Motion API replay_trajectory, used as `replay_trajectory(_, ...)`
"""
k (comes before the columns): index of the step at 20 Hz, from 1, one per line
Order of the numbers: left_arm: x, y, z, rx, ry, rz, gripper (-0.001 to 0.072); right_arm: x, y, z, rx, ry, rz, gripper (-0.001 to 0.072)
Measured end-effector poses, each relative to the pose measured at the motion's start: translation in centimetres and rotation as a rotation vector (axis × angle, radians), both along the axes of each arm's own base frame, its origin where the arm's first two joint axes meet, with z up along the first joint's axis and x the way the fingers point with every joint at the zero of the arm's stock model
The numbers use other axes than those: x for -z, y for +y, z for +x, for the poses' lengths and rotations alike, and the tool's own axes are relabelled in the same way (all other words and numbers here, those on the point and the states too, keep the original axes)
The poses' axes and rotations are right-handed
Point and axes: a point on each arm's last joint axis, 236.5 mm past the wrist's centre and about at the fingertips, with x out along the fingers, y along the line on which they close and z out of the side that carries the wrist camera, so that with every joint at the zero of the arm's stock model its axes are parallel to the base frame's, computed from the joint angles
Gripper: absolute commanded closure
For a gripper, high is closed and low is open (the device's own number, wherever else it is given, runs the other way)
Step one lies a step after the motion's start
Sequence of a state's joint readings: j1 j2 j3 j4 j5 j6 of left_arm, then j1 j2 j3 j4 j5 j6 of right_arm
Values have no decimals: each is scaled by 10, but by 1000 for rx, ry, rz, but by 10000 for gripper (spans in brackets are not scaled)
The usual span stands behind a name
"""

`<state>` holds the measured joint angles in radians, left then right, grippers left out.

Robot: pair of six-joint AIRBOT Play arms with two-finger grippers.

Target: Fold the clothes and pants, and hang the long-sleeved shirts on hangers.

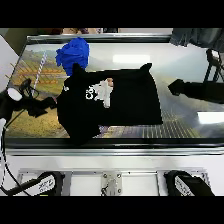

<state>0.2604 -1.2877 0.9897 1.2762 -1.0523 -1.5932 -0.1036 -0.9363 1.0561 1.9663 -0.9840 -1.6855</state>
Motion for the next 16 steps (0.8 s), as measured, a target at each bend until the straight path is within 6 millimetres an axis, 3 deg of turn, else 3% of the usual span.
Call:
replay_trajectory(2, 22, -4, -18, -58, 24, -50, 32, 3, 5, -20, -5, -2, 11, 201)
replay_trajectory(6, 49, -15, -30, -134, 52, -131, 32, -1, 10, -36, -13, -24, 27, 201)
replay_trajectory(11, 69, -36, -30, -135, 80, -184, 33, -4, 16, -42, -17, -34, 54, 201)
replay_trajectory(16, 72, -56, -18, -96, 37, -172, 33, -5, 19, -43, -6, -28, 83, 201)
